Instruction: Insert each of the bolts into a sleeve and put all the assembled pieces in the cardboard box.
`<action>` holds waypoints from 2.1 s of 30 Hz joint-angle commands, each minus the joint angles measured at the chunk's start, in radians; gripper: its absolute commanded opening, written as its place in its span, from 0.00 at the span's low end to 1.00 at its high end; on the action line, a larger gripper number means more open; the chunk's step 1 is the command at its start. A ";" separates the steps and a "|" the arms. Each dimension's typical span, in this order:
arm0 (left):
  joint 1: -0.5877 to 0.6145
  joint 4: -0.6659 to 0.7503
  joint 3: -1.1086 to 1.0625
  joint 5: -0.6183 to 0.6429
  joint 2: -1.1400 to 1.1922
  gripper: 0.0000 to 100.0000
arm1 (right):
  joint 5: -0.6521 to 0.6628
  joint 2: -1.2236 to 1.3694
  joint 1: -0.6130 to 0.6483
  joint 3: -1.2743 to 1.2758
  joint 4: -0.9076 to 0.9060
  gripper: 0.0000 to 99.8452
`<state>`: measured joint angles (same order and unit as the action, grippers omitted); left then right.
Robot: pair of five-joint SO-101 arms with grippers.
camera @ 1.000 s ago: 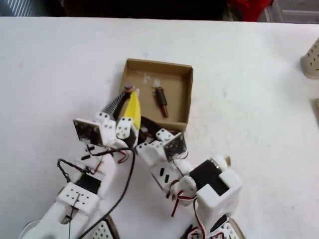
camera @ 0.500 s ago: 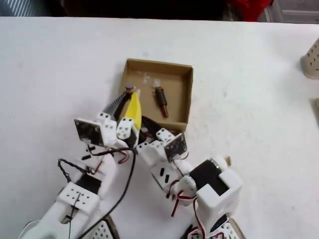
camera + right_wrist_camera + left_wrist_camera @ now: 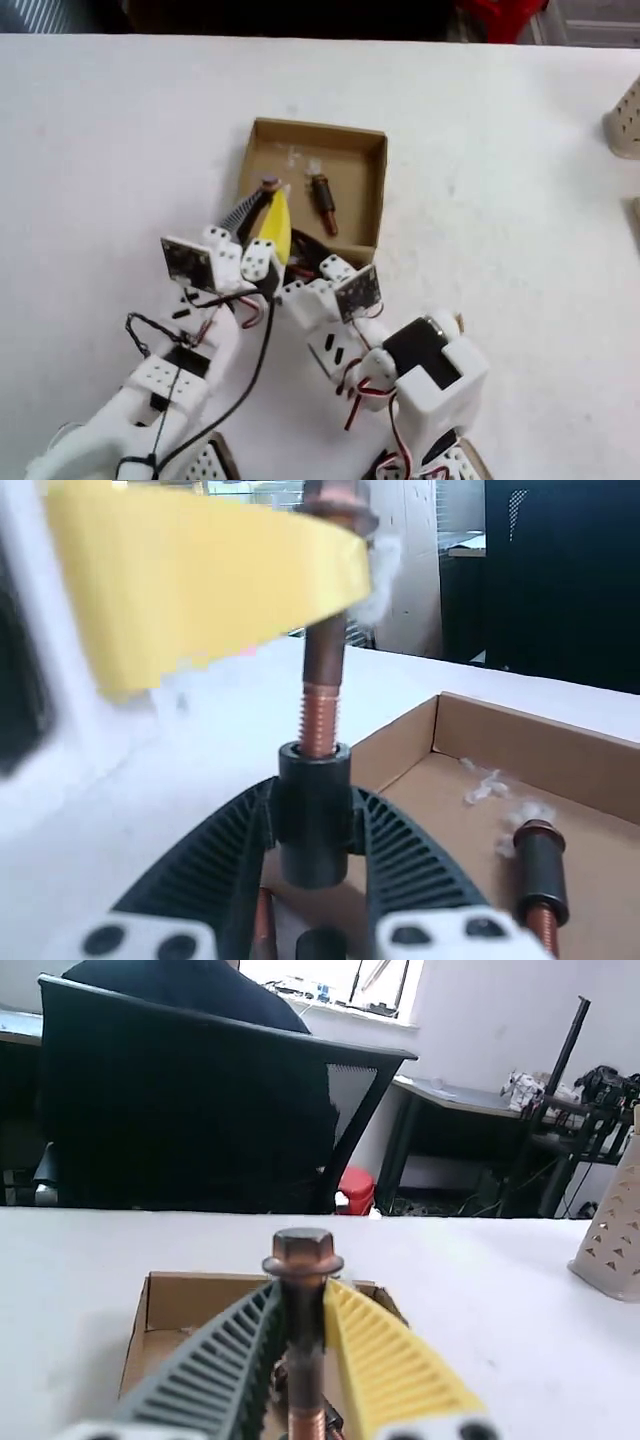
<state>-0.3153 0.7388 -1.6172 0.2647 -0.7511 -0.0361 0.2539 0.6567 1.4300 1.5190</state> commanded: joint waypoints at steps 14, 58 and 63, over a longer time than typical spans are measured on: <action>-0.027 -0.084 -0.037 -0.011 -0.001 0.02 | -0.002 -0.050 -0.038 -0.052 -0.008 0.02; 0.010 -0.474 0.078 -0.002 -0.331 0.38 | -0.002 -0.041 -0.053 -0.058 -0.010 0.02; 0.096 -0.651 0.075 0.044 -0.564 0.32 | -0.002 -0.041 -0.054 -0.057 -0.010 0.02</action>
<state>-0.2816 0.2033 -1.5911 0.2631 -1.1301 -0.0345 0.2539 0.6091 1.4070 1.5052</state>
